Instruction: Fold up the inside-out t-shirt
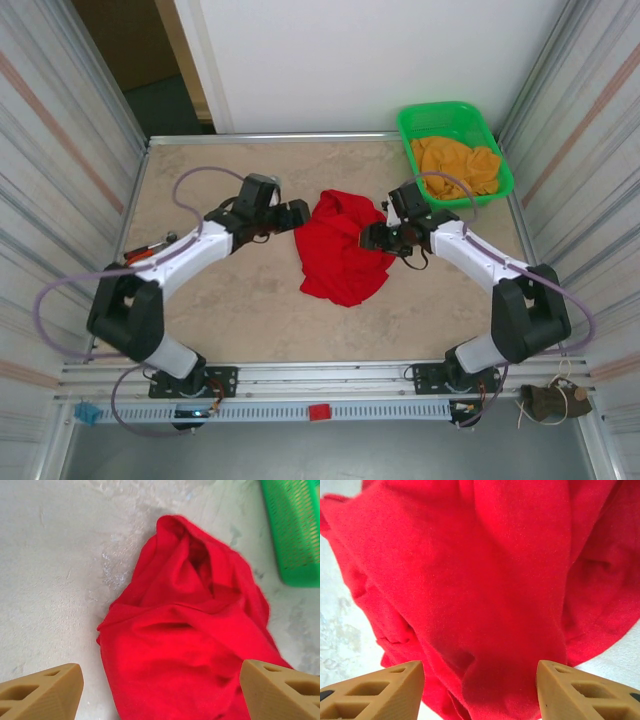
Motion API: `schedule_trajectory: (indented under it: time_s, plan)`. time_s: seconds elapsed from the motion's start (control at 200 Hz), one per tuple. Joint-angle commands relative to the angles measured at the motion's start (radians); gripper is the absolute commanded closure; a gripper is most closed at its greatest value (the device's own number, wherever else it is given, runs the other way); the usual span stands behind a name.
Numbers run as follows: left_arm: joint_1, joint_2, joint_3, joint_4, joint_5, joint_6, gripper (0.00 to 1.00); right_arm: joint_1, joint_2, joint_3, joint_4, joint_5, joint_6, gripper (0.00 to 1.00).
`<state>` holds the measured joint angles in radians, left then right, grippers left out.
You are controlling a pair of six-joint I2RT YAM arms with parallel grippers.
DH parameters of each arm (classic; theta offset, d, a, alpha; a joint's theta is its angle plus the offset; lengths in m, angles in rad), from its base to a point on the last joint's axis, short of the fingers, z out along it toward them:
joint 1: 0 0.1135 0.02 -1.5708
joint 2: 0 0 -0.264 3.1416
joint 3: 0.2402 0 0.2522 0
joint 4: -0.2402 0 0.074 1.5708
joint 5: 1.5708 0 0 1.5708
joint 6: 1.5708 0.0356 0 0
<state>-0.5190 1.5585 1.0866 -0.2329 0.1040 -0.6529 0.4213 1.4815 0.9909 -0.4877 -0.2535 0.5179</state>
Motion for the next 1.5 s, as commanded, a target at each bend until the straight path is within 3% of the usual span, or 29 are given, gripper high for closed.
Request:
schedule_trajectory:
  time_s: [0.0, 0.195, 0.266, 0.296, 0.326, 0.391, 0.431, 0.501, 0.651, 0.807, 0.987, 1.157, 1.333, 1.493]
  plan:
    - [0.002, 0.093, 0.050, -0.052, 0.020, 0.094, 0.17, 0.011, 0.017, -0.008, 0.018, 0.034, -0.014, 0.43]
    - [0.001, 0.237, 0.136, -0.004, 0.057, 0.123, 0.16, 0.011, 0.025, -0.028, 0.033, 0.046, -0.014, 0.55]
    - [0.001, 0.294, 0.175, 0.007, 0.091, 0.126, 0.22, 0.010, 0.038, -0.018, 0.034, 0.051, -0.023, 0.74]
    - [0.000, 0.313, 0.187, 0.017, 0.112, 0.127, 0.29, 0.006, 0.042, -0.011, 0.031, 0.054, -0.028, 0.85]
    - [0.001, 0.328, 0.199, 0.023, 0.133, 0.127, 0.43, 0.000, 0.044, 0.000, 0.026, 0.054, -0.036, 1.00]
    - [0.001, 0.325, 0.237, -0.018, 0.127, 0.148, 0.84, -0.023, 0.028, 0.039, -0.004, 0.050, -0.062, 1.00]
    - [0.002, 0.290, 0.249, -0.046, 0.092, 0.167, 1.00, -0.048, -0.003, 0.074, -0.029, 0.049, -0.080, 1.00]
    - [0.016, 0.196, 0.266, -0.082, 0.037, 0.195, 1.00, -0.103, -0.070, 0.161, -0.083, 0.041, -0.107, 1.00]
    - [0.065, -0.011, 0.389, -0.153, 0.030, 0.211, 1.00, -0.210, -0.173, 0.417, -0.168, 0.043, -0.135, 1.00]
    - [0.069, -0.155, 0.526, -0.152, -0.015, 0.228, 1.00, -0.252, -0.236, 0.615, -0.167, 0.087, -0.122, 1.00]
    - [0.070, -0.262, 0.576, -0.104, -0.045, 0.237, 1.00, -0.270, -0.254, 0.741, -0.167, 0.056, -0.118, 1.00]
    - [0.070, -0.297, 0.577, -0.111, -0.052, 0.259, 1.00, -0.273, -0.257, 0.731, -0.166, 0.027, -0.117, 1.00]
    - [0.073, -0.287, 0.523, -0.125, -0.055, 0.262, 1.00, -0.272, -0.255, 0.591, -0.111, 0.014, -0.092, 1.00]
    - [0.074, -0.248, 0.434, -0.138, -0.038, 0.225, 1.00, -0.276, -0.153, 0.487, -0.061, 0.048, -0.102, 1.00]
